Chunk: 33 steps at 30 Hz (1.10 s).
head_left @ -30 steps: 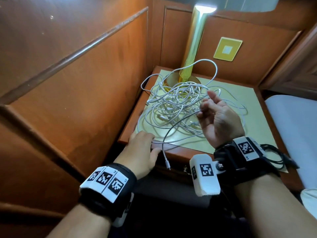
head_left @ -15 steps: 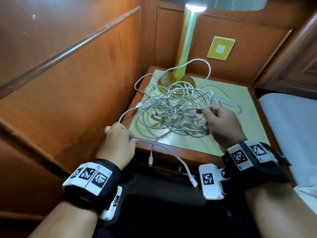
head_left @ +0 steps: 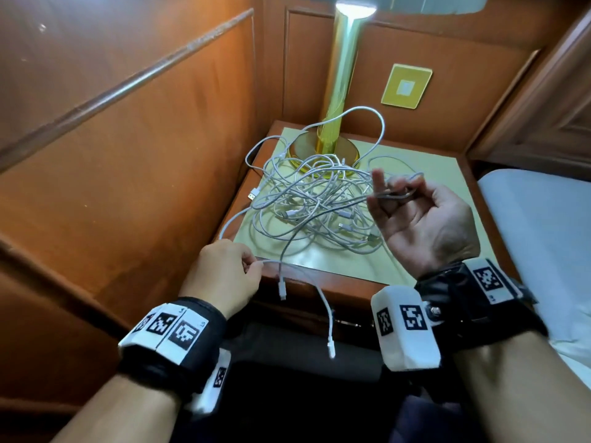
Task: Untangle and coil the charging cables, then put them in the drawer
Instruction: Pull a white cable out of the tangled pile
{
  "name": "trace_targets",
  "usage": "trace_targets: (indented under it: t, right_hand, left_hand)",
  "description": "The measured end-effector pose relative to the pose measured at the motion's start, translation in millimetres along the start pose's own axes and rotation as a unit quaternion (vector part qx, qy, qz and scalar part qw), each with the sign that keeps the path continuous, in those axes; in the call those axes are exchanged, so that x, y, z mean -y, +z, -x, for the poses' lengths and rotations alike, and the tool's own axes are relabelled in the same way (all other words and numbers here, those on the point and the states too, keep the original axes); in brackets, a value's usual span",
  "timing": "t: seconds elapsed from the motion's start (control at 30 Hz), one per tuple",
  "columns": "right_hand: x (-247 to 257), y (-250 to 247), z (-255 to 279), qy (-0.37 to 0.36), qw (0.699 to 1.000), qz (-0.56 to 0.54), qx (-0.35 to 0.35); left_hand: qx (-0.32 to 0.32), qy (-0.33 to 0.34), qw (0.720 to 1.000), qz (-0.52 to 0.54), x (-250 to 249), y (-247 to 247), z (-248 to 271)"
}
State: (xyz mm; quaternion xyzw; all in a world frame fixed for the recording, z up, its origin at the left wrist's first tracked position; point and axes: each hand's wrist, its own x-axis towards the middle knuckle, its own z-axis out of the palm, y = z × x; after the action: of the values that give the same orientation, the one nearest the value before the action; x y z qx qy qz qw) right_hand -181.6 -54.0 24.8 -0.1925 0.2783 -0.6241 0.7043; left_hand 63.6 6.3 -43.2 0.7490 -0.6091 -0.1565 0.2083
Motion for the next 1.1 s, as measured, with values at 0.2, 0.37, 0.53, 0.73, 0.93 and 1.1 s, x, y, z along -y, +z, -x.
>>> trace_targets:
  t: [0.2,0.37,0.53,0.73,0.93,1.1]
  right_hand:
    - [1.0,-7.6,-4.2,-0.028,0.969,0.234,-0.078]
    - [-4.7,-26.7,-4.5,-0.119,0.744,0.655,-0.061]
    - [1.1,-20.5,7.5,0.005,0.633,0.774,-0.003]
    - [-13.1,-20.4,9.8,0.102,0.509,0.853,0.044]
    - [-23.2,-20.0,8.4,0.104,0.468,0.877,0.04]
    - [-20.8,-18.3,-1.7,-0.067,0.546,0.834,-0.036]
  left_hand:
    - [-0.027,-0.014,0.998,0.049,-1.9,-2.7,-1.6]
    - [-0.013,-0.003,0.999,0.035,-1.0,-0.3,-1.8]
    - [-0.04,0.01,0.998,0.049,5.6,-2.7,-4.4]
    - [-0.043,0.013,0.998,0.043,4.0,1.4,-5.8]
    - [-0.066,0.017,0.995,0.074,3.6,3.4,-5.1]
    - [-0.062,-0.017,0.993,0.1,4.8,2.1,-7.5]
